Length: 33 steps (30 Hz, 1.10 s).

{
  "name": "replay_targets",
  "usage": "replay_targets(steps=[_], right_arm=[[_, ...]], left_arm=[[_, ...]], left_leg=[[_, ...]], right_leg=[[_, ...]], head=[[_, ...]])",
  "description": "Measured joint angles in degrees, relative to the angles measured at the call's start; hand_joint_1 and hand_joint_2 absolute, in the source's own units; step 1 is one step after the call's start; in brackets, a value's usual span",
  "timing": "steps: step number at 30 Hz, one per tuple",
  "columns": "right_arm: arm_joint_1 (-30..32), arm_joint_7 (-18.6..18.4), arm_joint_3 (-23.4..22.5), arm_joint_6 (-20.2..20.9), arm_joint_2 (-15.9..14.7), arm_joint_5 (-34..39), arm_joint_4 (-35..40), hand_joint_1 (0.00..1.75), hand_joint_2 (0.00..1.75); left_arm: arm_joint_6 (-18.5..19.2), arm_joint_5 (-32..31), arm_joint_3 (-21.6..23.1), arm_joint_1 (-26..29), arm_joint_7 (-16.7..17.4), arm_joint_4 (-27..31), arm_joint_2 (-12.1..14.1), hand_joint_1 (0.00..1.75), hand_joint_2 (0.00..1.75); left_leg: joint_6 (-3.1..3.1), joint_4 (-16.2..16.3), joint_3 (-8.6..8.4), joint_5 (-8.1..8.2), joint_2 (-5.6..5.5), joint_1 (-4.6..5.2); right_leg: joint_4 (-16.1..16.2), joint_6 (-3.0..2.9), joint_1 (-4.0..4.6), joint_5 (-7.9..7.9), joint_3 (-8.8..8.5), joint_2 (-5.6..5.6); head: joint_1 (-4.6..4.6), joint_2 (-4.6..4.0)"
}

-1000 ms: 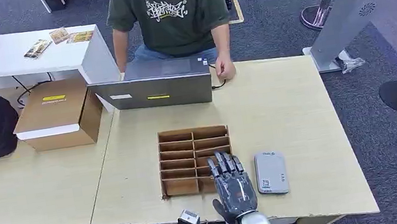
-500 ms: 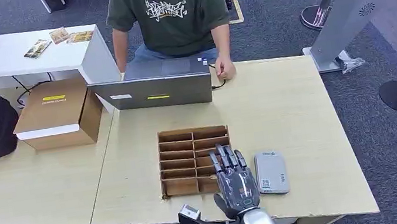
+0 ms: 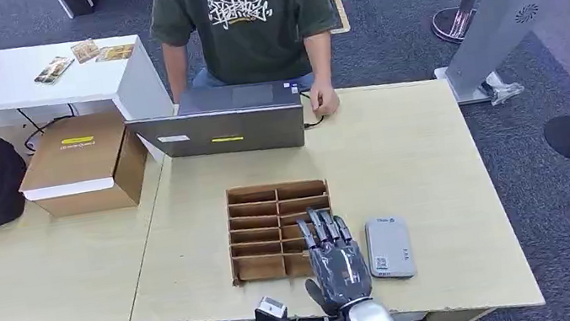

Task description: Pass the card to the sensor for recognition and then transmit it.

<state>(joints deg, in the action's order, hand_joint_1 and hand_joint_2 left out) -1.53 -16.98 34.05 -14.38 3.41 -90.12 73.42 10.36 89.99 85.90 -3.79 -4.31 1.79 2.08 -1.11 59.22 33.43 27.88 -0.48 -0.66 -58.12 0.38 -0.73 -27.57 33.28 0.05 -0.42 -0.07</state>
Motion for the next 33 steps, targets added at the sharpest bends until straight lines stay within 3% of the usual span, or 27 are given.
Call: replay_targets(steps=[1,33], right_arm=[[0.0,0.2,0.0,0.2,0.0,0.0,0.0,1.75,1.75],[0.3,1.0,-0.3,0.0,0.0,0.0,0.7,1.75,1.75]], left_arm=[[0.0,0.0,0.0,0.0,0.0,0.0,0.0,0.00,0.00],[-0.3,0.0,0.0,0.0,0.0,0.0,0.0,0.00,0.00]], left_leg=[[0.00,0.0,0.00,0.00,0.00,0.00],[0.00,0.0,0.00,0.00,0.00,0.00]], right_leg=[[0.0,0.00,0.00,0.00,0.00,0.00],[0.0,0.00,0.00,0.00,0.00,0.00]], head=[[0.00,0.00],[0.00,0.00]])
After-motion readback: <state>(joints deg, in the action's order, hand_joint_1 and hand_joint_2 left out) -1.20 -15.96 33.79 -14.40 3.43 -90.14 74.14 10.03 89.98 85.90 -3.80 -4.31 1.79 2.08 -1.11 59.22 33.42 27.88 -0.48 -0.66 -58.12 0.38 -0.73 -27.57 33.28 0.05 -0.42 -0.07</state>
